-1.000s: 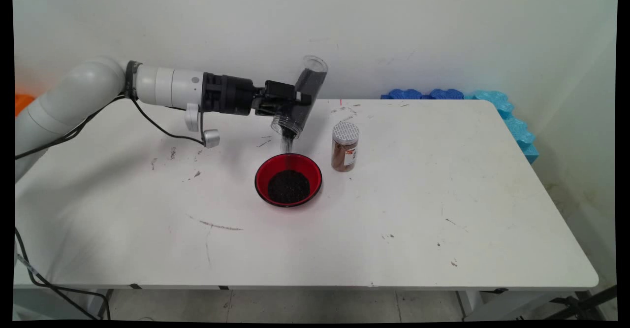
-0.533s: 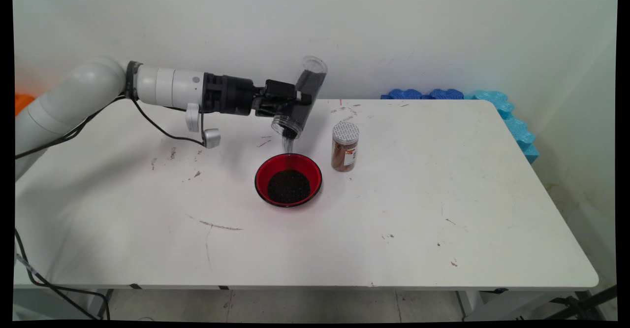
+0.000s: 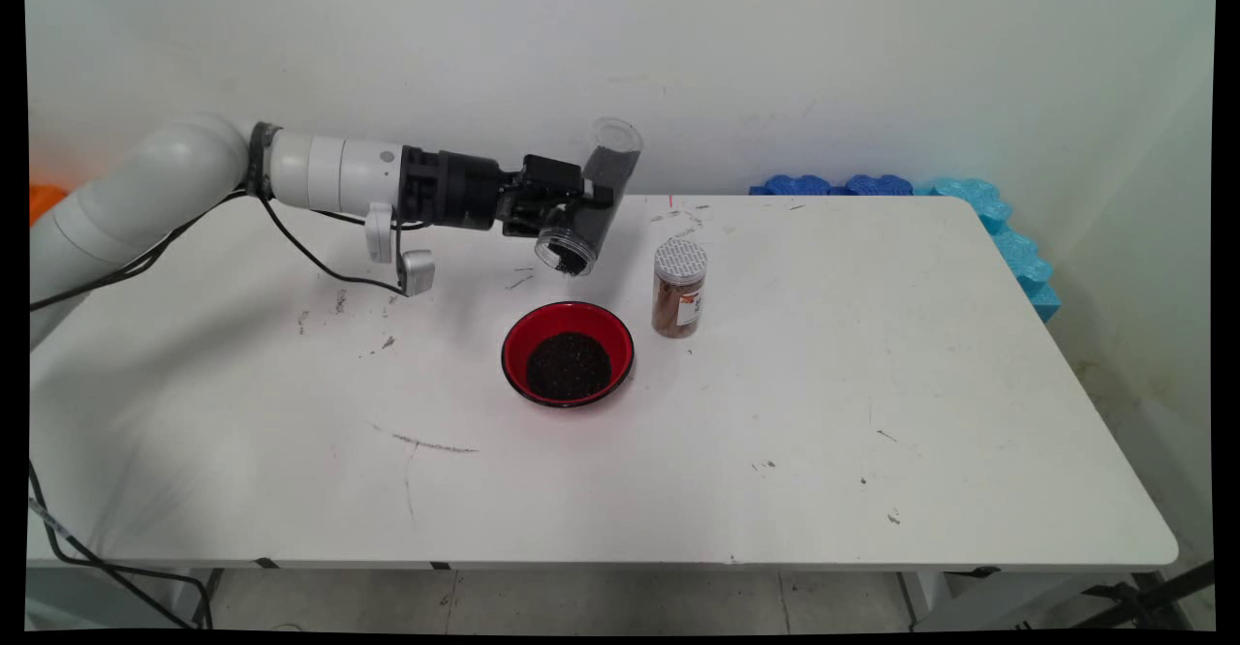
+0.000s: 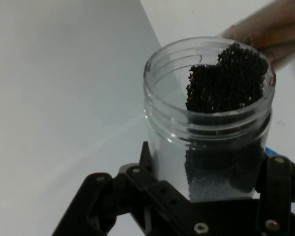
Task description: Pour the black seasoning powder in the red bowl
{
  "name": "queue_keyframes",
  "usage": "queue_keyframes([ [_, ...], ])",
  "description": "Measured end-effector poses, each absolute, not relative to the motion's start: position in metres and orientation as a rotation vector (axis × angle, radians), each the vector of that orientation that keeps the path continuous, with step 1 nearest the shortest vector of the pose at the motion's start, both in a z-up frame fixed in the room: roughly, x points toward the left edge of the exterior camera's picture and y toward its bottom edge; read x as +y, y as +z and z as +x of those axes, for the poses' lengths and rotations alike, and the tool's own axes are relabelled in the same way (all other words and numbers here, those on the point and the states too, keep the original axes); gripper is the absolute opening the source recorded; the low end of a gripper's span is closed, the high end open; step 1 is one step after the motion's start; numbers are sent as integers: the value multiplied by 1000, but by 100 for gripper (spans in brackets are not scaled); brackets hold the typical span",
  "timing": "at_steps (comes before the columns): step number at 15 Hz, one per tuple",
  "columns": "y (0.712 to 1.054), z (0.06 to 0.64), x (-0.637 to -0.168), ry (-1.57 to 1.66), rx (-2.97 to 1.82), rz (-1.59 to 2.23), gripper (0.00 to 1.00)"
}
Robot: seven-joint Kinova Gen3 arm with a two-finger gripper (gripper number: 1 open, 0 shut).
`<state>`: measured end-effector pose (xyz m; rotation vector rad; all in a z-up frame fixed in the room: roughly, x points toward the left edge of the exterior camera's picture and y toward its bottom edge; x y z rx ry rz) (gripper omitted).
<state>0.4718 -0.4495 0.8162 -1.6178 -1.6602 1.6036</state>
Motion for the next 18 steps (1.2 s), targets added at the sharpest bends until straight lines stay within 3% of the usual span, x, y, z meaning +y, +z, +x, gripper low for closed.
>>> queue_keyframes([
  [18, 812, 480, -452, 1303, -1920, -969, 0],
])
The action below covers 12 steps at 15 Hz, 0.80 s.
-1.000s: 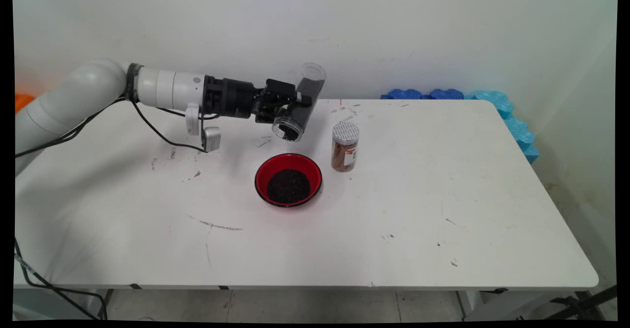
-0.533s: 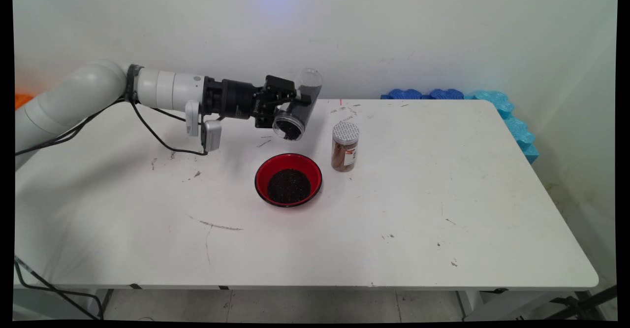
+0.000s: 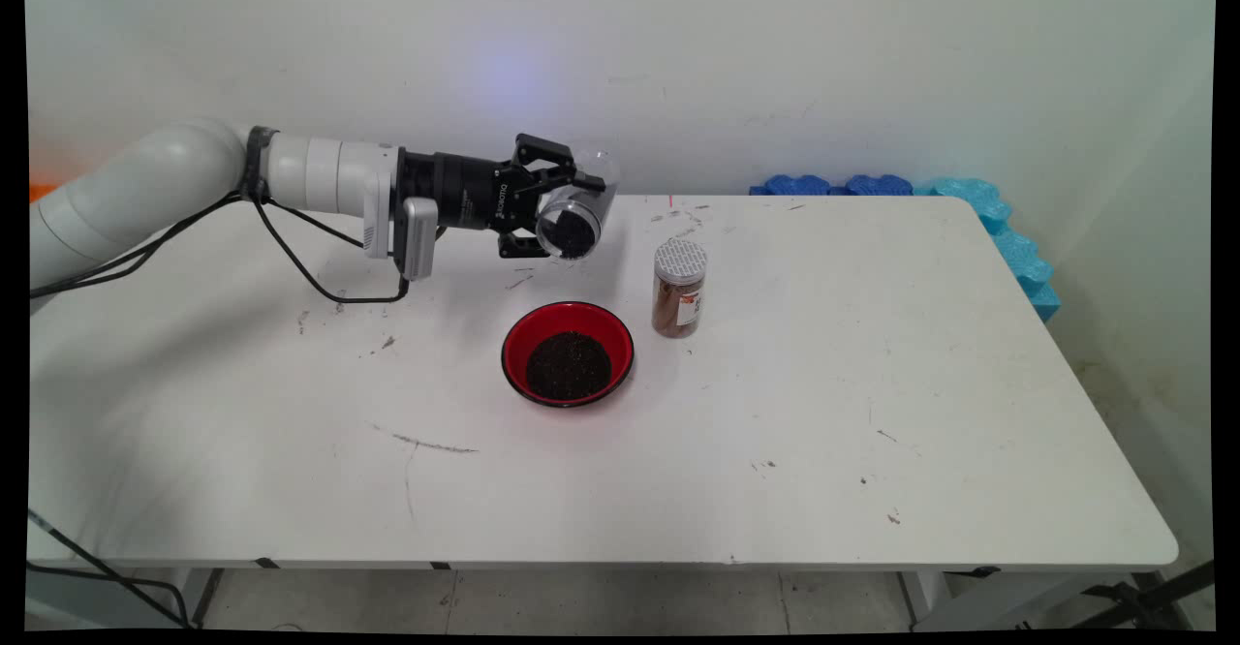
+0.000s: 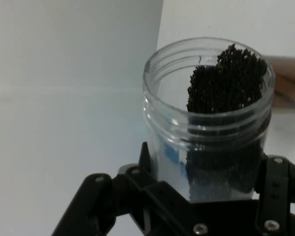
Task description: Pour the black seasoning powder in the red bowl
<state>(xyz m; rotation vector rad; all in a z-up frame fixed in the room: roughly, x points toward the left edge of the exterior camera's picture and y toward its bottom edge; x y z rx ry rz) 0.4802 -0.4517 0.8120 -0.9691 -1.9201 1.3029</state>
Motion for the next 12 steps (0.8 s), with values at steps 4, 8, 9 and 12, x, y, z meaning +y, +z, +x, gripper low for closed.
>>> queue_keyframes([
  [4, 813, 485, -454, 1207, -1964, -767, 0],
  [8, 815, 492, -459, 1110, -1992, -550, 0],
  [9, 815, 494, -460, 1087, -1995, -498, 0],
  [12, 817, 498, -464, 1018, -1999, -349, 0],
])
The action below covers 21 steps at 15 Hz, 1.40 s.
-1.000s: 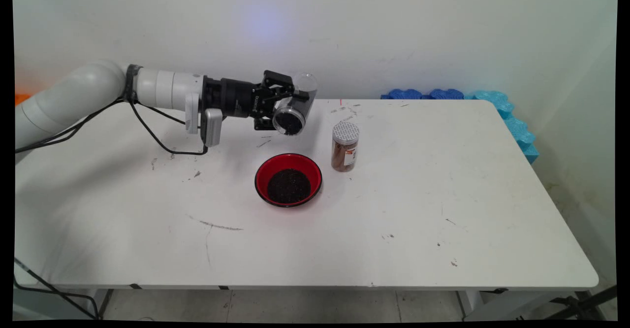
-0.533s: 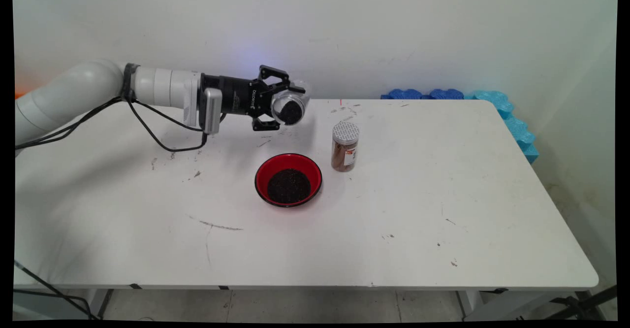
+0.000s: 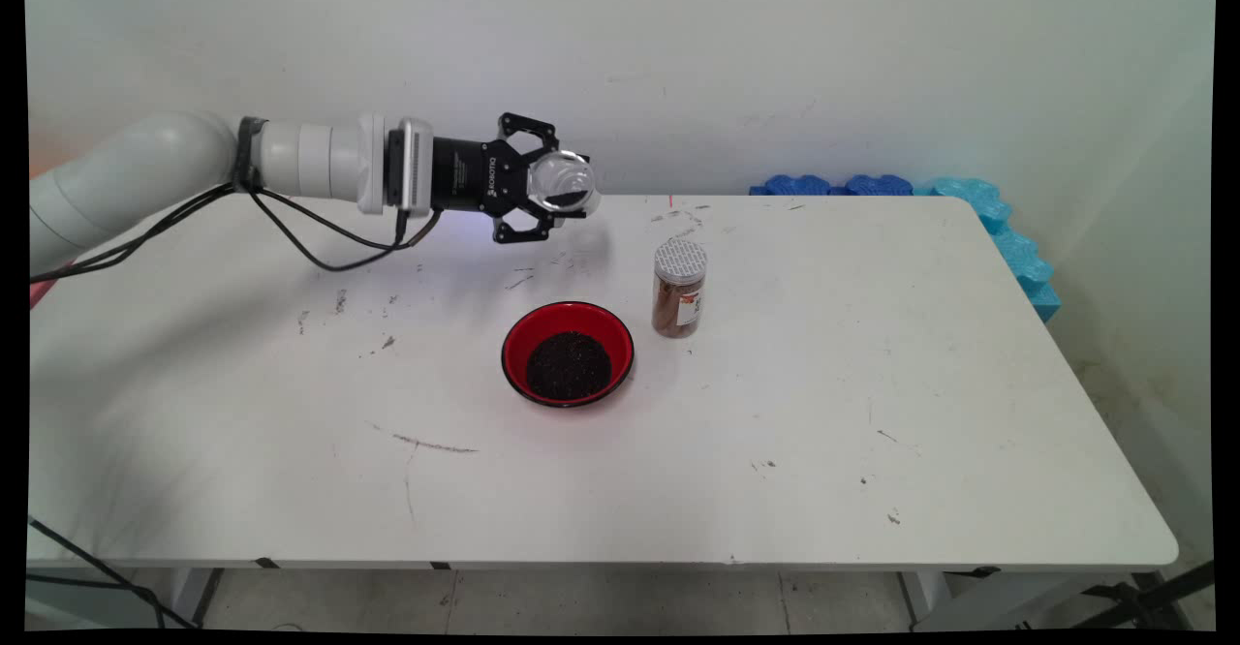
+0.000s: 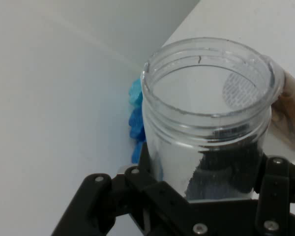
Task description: Pour the black seasoning powder in the red bowl
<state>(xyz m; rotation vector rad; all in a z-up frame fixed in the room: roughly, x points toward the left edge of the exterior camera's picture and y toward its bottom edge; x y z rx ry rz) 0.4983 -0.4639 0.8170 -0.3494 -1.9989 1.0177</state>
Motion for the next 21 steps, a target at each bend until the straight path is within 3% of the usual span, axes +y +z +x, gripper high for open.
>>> queue_keyframes([
  [21, 805, 515, -494, 421, -1883, 456, 0],
])
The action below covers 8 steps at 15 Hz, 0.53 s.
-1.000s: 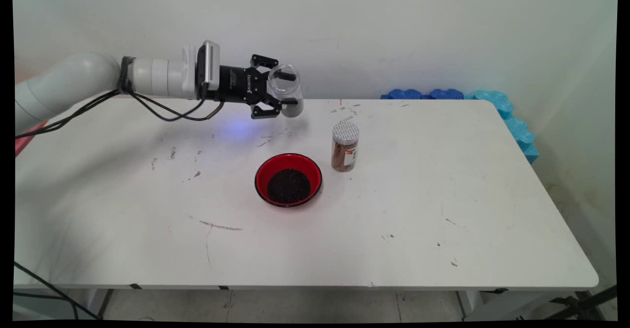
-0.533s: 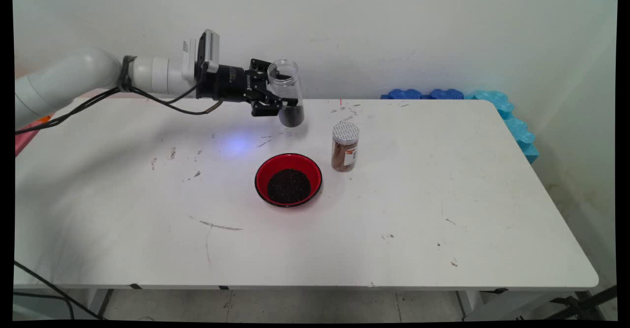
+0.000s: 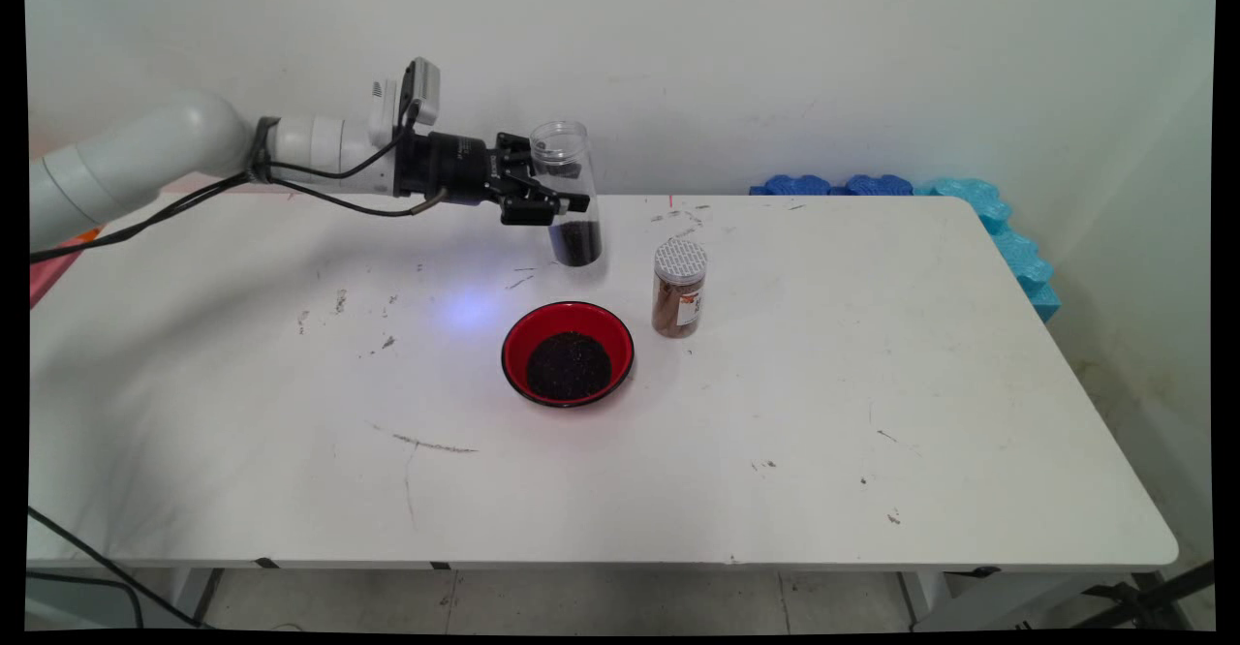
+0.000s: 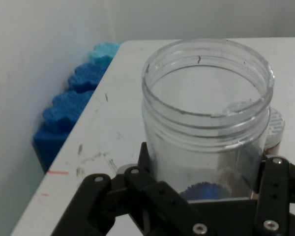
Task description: Pour the black seasoning powder in the red bowl, then place the picked object on the table
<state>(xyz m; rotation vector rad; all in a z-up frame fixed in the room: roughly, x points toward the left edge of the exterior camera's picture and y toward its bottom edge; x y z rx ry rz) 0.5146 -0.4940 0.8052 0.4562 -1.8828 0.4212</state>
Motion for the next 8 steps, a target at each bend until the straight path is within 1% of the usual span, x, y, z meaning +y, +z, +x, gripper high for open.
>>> queue_keyframes([
  [8, 781, 517, -508, 331, -1860, 573, 0],
])
